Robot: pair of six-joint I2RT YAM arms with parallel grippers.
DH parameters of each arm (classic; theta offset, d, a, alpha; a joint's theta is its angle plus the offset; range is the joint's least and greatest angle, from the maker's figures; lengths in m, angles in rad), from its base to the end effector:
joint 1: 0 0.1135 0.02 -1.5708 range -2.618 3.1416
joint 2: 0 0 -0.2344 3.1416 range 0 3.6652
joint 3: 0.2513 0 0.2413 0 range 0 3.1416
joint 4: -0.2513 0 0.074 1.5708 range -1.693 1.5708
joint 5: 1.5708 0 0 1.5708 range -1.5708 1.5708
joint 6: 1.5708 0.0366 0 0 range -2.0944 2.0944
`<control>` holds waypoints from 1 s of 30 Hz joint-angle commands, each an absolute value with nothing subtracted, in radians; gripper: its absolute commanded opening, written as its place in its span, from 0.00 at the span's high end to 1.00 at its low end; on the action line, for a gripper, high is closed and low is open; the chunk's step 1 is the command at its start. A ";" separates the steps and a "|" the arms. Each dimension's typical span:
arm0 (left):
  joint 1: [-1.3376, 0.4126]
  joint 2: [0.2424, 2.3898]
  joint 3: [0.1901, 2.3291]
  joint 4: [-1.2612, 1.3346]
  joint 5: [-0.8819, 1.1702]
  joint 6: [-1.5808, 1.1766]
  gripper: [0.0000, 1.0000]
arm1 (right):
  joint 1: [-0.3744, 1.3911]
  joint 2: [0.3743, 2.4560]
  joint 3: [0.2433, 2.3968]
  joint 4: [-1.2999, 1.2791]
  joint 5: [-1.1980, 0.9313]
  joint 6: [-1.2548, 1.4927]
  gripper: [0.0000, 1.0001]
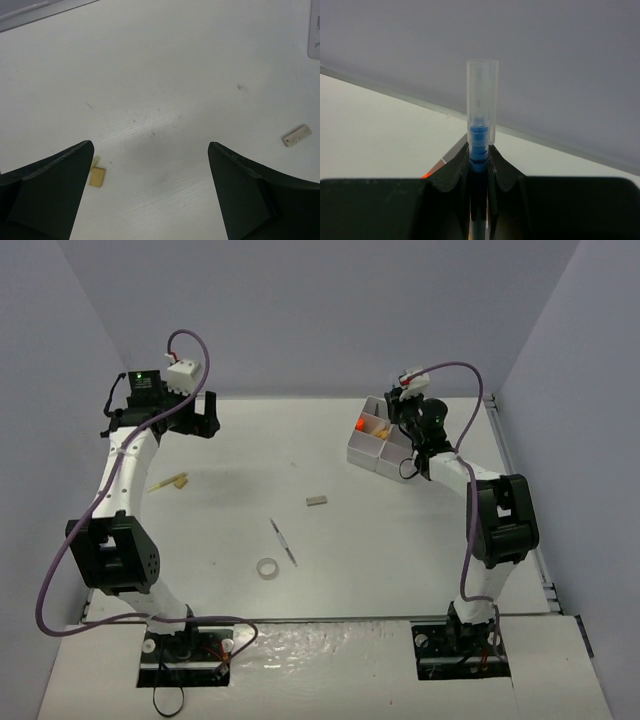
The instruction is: Sort the stationery into containers
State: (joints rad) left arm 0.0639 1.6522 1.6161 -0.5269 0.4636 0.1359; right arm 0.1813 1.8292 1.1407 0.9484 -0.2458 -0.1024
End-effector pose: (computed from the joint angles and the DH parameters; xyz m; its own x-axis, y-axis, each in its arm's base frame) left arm 0.3654 0.0070 0.3417 -0.4843 0.0904 -0.8702 0.3895 0.9129 -0.1219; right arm 0.3961 0.0817 0.2661 0.2930 -0.0471 -0.9550 -0.3782 0.9116 -0.1610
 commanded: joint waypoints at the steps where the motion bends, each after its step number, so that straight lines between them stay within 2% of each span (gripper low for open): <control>1: 0.156 1.556 1.584 -0.457 0.452 0.147 0.03 | 0.142 1.819 1.094 1.166 -0.310 -0.104 1.00; 7: 0.234 1.549 1.537 -0.428 0.475 0.125 0.03 | 0.140 1.861 1.036 1.241 -0.273 -0.106 1.00; 20: 0.264 1.530 1.506 -0.450 0.474 0.164 0.03 | 0.140 1.899 0.960 1.313 -0.196 -0.120 1.00; 22: 0.268 1.532 1.518 -0.455 0.478 0.164 0.03 | 0.140 1.893 0.957 1.301 -0.193 -0.134 0.97; 24: 0.271 1.534 1.525 -0.456 0.479 0.164 0.03 | 0.140 1.887 0.955 1.297 -0.194 -0.134 0.83; 25: 0.271 1.534 1.528 -0.455 0.480 0.164 0.03 | 0.139 1.884 0.954 1.296 -0.195 -0.133 0.80; 28: 0.273 1.532 1.531 -0.453 0.486 0.158 0.03 | 0.138 1.886 0.962 1.297 -0.192 -0.135 0.83; 29: 0.274 1.532 1.532 -0.454 0.489 0.159 0.03 | 0.137 1.888 0.968 1.287 -0.191 -0.136 0.80; 30: 0.277 1.530 1.532 -0.457 0.493 0.162 0.03 | 0.137 1.886 0.978 1.273 -0.191 -0.135 0.72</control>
State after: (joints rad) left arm 0.2645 1.5985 1.4719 -0.4896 0.4656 0.1532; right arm 0.1379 1.9266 0.9421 1.1789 -0.2115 -0.1191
